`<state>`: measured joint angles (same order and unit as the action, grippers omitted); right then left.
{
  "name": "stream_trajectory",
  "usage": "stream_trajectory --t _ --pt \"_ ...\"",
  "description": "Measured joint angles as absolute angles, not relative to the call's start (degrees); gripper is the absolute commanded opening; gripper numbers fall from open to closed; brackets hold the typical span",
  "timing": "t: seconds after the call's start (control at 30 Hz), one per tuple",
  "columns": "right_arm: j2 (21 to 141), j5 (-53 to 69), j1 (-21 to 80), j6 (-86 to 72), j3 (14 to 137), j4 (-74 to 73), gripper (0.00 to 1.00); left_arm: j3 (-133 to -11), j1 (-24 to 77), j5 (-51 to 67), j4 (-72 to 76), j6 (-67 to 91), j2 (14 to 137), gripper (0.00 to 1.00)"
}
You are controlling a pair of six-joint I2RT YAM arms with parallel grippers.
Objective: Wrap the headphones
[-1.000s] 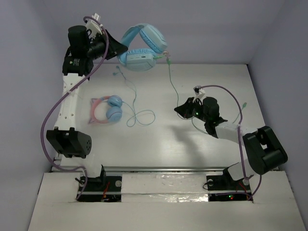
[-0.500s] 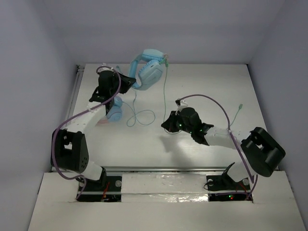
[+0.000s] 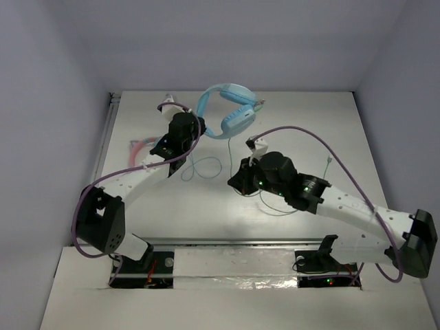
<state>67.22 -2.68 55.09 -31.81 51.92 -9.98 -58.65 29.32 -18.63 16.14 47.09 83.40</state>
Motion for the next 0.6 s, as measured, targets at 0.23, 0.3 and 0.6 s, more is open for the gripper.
stream_trajectory --t 0.23,0.3,0.6 --pt "65.76 -5.43 55.18 -25.85 62.15 -22.02 0.0 -53.47 34.26 -21.26 13.76 37.45 83.4 0.0" --pt "68.27 -5.69 55.18 -24.16 64.64 -25.21 0.0 -52.66 35.46 -19.99 12.58 34.59 83.4 0.0" --pt "73.34 -6.96 55.18 -19.46 72.71 -38.17 0.0 -47.57 36.27 -10.68 11.35 26.24 79.77 0.0"
